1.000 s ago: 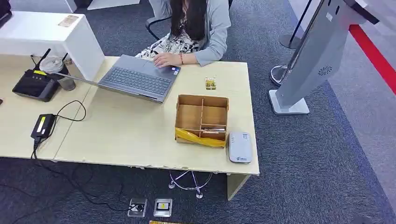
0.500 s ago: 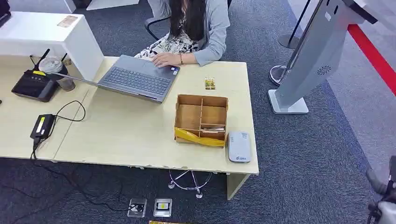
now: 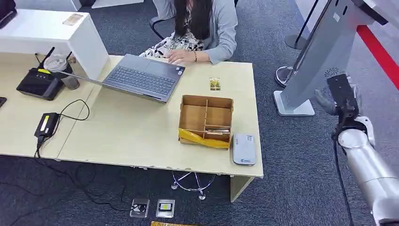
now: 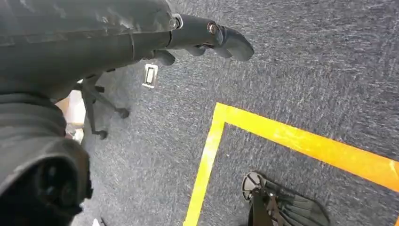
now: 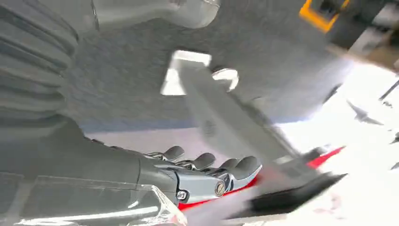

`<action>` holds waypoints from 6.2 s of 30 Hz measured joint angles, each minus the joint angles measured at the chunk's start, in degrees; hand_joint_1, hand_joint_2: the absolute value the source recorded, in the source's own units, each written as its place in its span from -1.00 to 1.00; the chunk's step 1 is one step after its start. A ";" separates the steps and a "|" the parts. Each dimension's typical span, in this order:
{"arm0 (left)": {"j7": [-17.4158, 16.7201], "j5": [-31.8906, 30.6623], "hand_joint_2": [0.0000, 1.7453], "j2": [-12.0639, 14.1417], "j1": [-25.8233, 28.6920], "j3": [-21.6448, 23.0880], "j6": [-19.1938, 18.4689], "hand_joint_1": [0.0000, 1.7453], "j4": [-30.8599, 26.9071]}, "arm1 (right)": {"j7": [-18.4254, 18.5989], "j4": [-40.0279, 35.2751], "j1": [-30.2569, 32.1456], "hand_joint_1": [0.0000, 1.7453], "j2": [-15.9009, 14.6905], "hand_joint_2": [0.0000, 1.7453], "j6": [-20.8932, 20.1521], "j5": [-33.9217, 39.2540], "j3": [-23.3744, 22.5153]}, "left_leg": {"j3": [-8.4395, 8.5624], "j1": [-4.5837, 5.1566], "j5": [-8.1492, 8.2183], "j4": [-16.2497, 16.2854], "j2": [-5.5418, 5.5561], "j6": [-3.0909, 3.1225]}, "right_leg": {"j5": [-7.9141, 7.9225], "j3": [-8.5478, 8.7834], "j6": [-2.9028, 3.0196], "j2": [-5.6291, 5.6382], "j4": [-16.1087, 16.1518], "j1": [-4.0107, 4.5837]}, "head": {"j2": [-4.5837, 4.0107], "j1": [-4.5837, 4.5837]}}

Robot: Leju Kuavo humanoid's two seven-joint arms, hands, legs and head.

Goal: Pass the card to the sensor for recognition and then transmit it.

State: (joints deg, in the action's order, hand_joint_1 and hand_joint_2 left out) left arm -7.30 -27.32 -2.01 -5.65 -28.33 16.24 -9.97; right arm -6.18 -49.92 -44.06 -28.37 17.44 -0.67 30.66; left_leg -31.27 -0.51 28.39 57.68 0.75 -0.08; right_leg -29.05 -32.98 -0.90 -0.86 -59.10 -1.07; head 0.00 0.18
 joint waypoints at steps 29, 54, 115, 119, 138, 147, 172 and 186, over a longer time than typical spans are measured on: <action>0.79 -0.04 -1.00 0.22 0.06 0.00 -0.55 -1.00 0.00 | 7.56 -1.42 -4.81 -1.00 7.98 1.00 7.34 -34.13 21.60 | -0.05 0.00 0.00 0.00 0.04 0.01 | 0.00 -0.04 0.00 -0.02 0.06 0.01 | -0.02 0.02; 0.72 -0.04 -1.00 0.13 0.17 -0.02 0.63 -1.00 0.00 | 2.86 6.44 -5.36 -1.00 13.57 1.00 5.42 -31.37 23.90 | -0.05 -0.01 -0.01 0.00 0.03 0.01 | 0.00 -0.04 0.00 -0.01 0.05 0.01 | -0.02 0.02; 0.31 0.05 -1.00 -1.33 0.52 -1.40 4.46 -1.00 0.00 | -0.90 1.57 7.06 1.00 8.55 1.00 11.43 -10.54 21.99 | 0.04 0.00 0.09 0.01 -0.31 -0.01 | 0.00 -0.12 -0.01 0.41 0.09 0.01 | -0.02 0.00; -0.28 0.11 -1.00 -1.64 0.57 -1.53 4.85 -1.00 0.00 | -0.68 -0.92 8.83 1.00 7.48 1.00 11.37 -10.32 22.15 | 0.04 0.00 0.09 0.01 -0.32 -0.01 | 0.01 -0.12 -0.01 0.43 0.09 0.01 | -0.02 0.02; -1.14 -0.85 -1.00 -2.53 0.51 -1.73 5.29 -1.00 0.02 | 1.68 -8.49 12.74 1.00 5.07 1.00 8.55 -11.96 24.86 | 0.05 0.00 0.12 0.01 -0.35 -0.02 | 0.00 -0.13 -0.01 0.48 0.09 0.01 | -0.02 0.02; -1.31 -1.05 -1.00 -2.71 0.51 -1.75 5.46 -1.00 0.02 | 0.94 -7.50 12.74 1.00 5.07 1.00 7.98 -11.11 26.30 | 0.04 0.00 0.12 0.01 -0.35 -0.02 | 0.00 -0.13 0.00 0.48 0.09 0.01 | -0.02 0.00; -1.73 -1.81 -1.00 -2.71 0.45 -1.75 5.46 -1.00 0.02 | -4.72 3.41 11.74 1.00 6.78 1.00 6.78 -6.50 26.98 | 0.17 0.00 0.12 0.00 -0.36 -0.01 | 0.00 0.01 -0.01 0.49 0.10 0.01 | -0.02 0.02; -0.44 -2.93 -1.00 -2.89 0.41 -1.75 3.26 -1.00 0.02 | -4.42 6.57 7.00 1.00 8.22 1.00 8.96 -7.50 26.58 | 0.17 0.00 0.11 0.01 -0.36 -0.01 | 0.02 0.04 -0.02 0.48 0.07 0.00 | -0.02 0.02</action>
State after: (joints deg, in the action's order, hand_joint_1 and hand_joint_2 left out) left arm -7.74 -30.25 -4.90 -5.23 -30.08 19.50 -9.94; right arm -10.60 -43.34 -37.06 -20.15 26.40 -8.17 57.24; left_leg -31.11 -0.51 28.50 57.68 0.39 -0.08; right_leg -29.03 -32.94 -0.92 -0.38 -59.02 -1.07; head -0.02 0.20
